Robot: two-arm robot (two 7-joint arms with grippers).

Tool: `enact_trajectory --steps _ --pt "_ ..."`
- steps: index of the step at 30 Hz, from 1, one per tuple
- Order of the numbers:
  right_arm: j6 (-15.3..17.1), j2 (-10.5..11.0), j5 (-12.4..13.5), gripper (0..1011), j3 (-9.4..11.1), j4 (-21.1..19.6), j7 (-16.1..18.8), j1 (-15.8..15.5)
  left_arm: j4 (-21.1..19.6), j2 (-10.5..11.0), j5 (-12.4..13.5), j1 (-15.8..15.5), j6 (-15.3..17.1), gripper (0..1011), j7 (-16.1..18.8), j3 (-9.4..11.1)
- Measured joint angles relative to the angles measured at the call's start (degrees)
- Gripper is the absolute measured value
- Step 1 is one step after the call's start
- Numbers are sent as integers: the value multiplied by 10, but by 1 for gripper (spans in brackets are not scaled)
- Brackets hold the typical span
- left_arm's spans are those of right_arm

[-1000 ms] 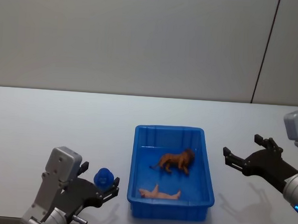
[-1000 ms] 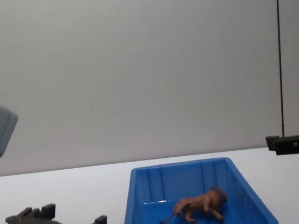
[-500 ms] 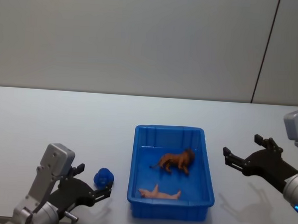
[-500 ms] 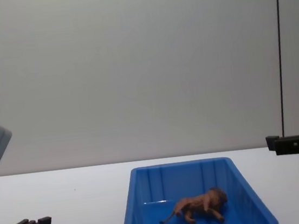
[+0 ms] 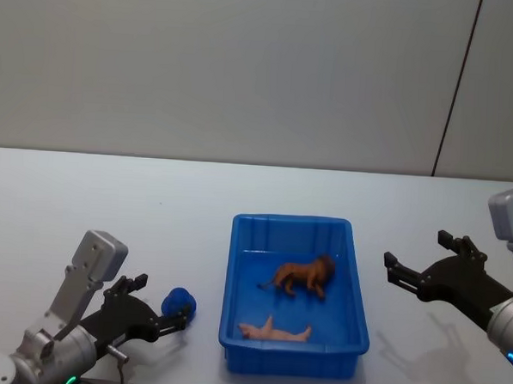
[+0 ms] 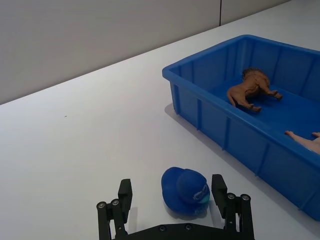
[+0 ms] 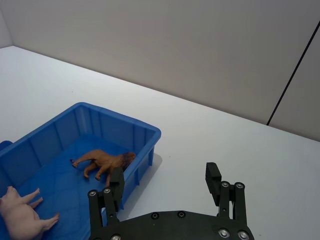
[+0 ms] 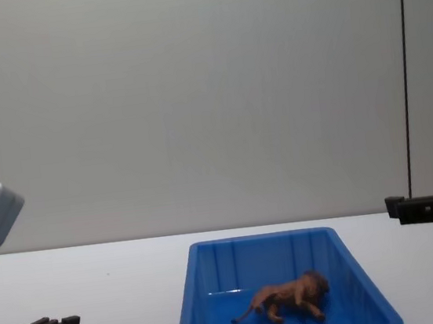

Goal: Pick up the two dolls from the table and place them into the box.

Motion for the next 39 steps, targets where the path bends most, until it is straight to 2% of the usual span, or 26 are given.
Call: enact_trajectory --steps 14,18,22,27,30,31,34,36,37,39 --pt "0 0 0 1001 0 0 0 0 102 -32 25 -72 -2 1002 -89 1" --pt "0 0 0 1001 0 0 0 0 119 -38 32 -86 1 996 -106 3" --pt "0 0 0 1001 0 0 0 0 135 -45 40 -101 6 930 -127 4" --pt "0 0 0 1001 0 0 0 0 153 -53 50 -122 17 799 -151 6" --pt "0 0 0 1001 0 0 0 0 156 -55 52 -126 21 674 -157 7" --pt "0 0 0 1001 0 0 0 0 157 -56 53 -129 23 674 -160 7" --pt "0 0 0 1001 0 0 0 0 158 -57 54 -131 26 588 -163 8" --pt "0 0 0 1001 0 0 0 0 158 -58 54 -133 29 484 -165 8" --pt "0 0 0 1001 0 0 0 0 158 -58 54 -134 31 484 -166 9" --pt "0 0 0 1001 0 0 0 0 157 -58 54 -134 34 400 -167 9"
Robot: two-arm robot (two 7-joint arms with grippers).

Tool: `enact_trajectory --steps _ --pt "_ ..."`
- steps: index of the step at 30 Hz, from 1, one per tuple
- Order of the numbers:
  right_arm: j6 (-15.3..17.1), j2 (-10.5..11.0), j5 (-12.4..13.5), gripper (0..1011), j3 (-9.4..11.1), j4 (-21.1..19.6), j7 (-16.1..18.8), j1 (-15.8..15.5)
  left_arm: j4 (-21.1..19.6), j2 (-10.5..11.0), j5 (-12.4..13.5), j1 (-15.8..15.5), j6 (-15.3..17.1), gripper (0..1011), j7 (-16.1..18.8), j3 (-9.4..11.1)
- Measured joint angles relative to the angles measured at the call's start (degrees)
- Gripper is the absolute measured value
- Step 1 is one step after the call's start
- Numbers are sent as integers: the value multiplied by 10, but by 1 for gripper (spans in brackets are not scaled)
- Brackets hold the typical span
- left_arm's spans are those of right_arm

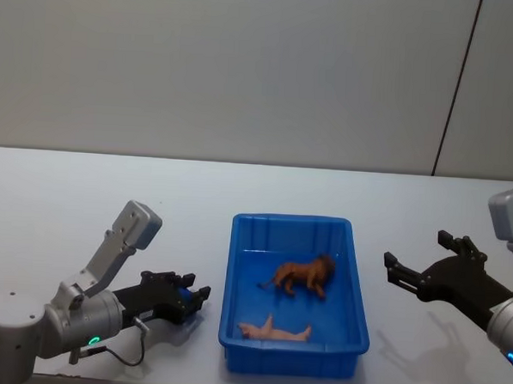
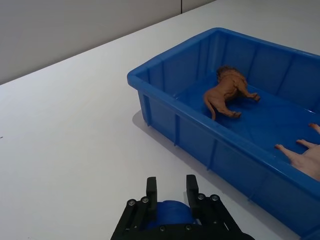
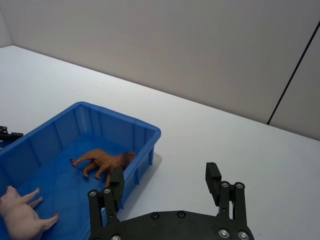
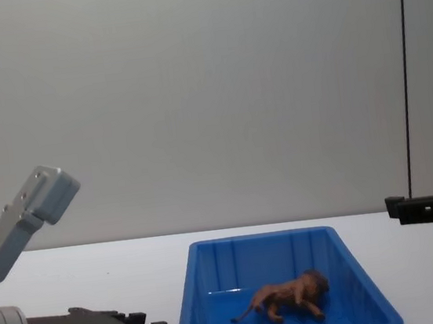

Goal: Pick up the two dolls from the table and place them into the box.

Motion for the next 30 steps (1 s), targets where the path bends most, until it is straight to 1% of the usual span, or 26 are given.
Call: enact_trajectory --steps 2,4,7,20,25,30 --pt "0 0 0 1001 0 0 0 0 -2 0 0 -1 3 359 -1 0" --pt "0 0 0 1001 0 0 0 0 -2 -1 0 -2 5 282 -1 0" --pt "0 0 0 1001 0 0 0 0 -5 -1 0 -3 9 229 -1 0" --pt "0 0 0 1001 0 0 0 0 -13 1 0 -5 16 149 0 0" --pt "0 0 0 1001 0 0 0 0 -31 6 1 -3 20 116 8 -4" --pt "0 0 0 1001 0 0 0 0 -55 12 12 -2 30 89 17 -9"
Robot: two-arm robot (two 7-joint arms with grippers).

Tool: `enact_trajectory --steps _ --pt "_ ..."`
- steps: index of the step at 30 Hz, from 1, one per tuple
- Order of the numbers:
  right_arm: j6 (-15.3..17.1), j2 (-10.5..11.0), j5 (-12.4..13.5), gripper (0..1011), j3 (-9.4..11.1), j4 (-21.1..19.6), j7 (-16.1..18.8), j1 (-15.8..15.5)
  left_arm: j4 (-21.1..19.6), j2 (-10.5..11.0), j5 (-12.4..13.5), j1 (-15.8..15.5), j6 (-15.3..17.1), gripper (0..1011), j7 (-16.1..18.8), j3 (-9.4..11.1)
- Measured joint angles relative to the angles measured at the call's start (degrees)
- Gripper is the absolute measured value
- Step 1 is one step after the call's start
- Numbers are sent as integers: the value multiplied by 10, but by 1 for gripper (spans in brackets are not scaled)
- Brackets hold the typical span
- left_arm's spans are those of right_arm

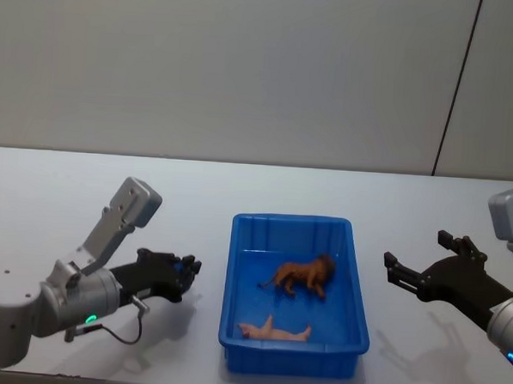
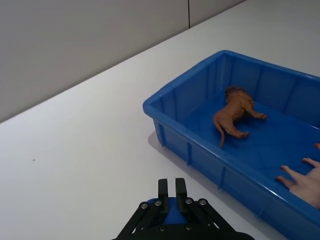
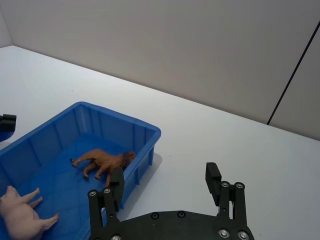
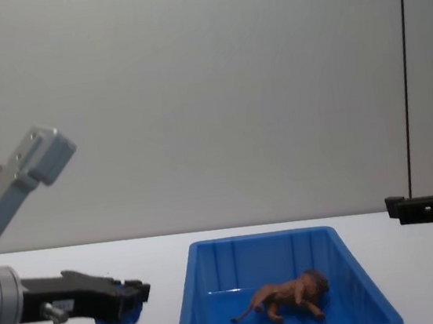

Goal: Pick up the two dolls from the table and place them into the box.

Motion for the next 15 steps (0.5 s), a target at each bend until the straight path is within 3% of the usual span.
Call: enact_trajectory --steps 9,15 --pt "0 0 0 1001 0 0 0 0 -18 -1 25 -18 6 55 3 -4" --pt "0 0 0 1001 0 0 0 0 3 -15 35 -44 -15 55 -13 -1"
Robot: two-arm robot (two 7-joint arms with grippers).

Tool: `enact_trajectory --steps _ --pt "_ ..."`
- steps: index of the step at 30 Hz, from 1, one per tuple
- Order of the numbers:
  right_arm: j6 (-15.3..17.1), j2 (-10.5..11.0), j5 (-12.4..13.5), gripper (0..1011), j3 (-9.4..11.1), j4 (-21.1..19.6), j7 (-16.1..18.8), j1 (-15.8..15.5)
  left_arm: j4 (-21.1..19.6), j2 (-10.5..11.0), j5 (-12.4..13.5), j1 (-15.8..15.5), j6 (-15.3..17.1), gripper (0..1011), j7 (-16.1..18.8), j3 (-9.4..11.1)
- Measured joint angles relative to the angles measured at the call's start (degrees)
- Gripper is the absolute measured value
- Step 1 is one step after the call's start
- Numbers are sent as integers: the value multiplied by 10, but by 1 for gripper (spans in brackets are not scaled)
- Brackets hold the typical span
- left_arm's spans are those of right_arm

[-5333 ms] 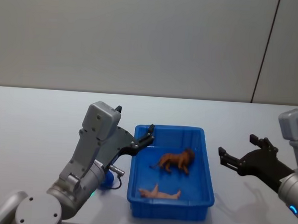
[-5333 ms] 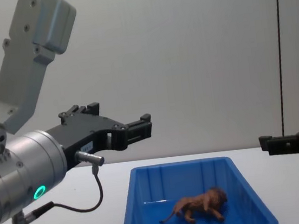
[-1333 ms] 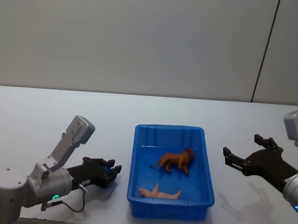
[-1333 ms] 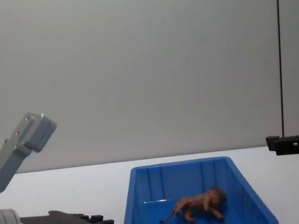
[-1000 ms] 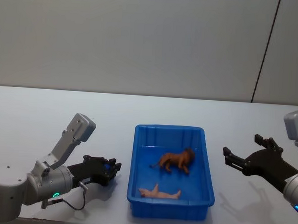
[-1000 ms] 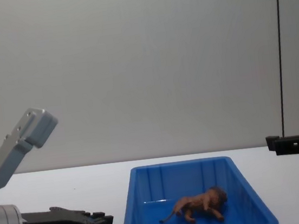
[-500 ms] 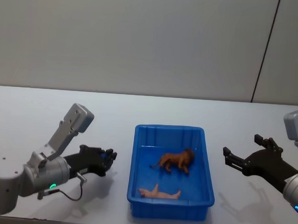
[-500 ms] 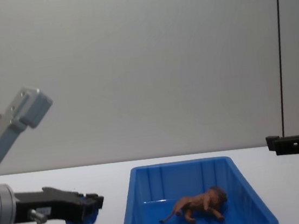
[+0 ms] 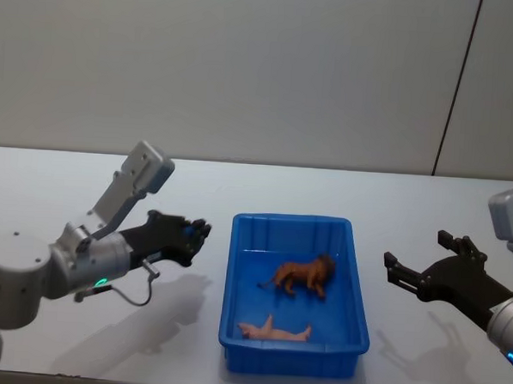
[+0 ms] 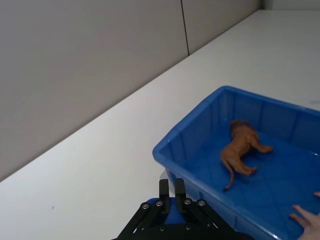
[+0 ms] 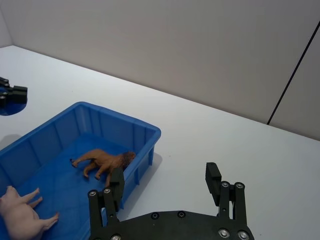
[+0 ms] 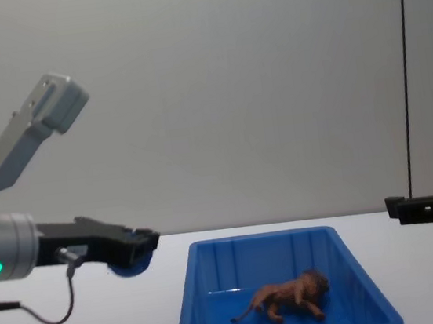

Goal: Pick up the two dolls from the table and place them into the box.

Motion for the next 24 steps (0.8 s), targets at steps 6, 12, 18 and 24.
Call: enact_trajectory --steps 6,12,18,24 --pt "0 0 0 1001 0 0 0 0 51 -25 1 -38 -43 55 -25 9" --pt "0 0 0 1001 0 0 0 0 101 -46 -9 -69 -85 55 -49 16" --pt "0 0 0 1001 0 0 0 0 167 -73 -28 -106 -138 58 -81 27" --pt "0 0 0 1001 0 0 0 0 228 -99 -42 -140 -184 217 -110 37"
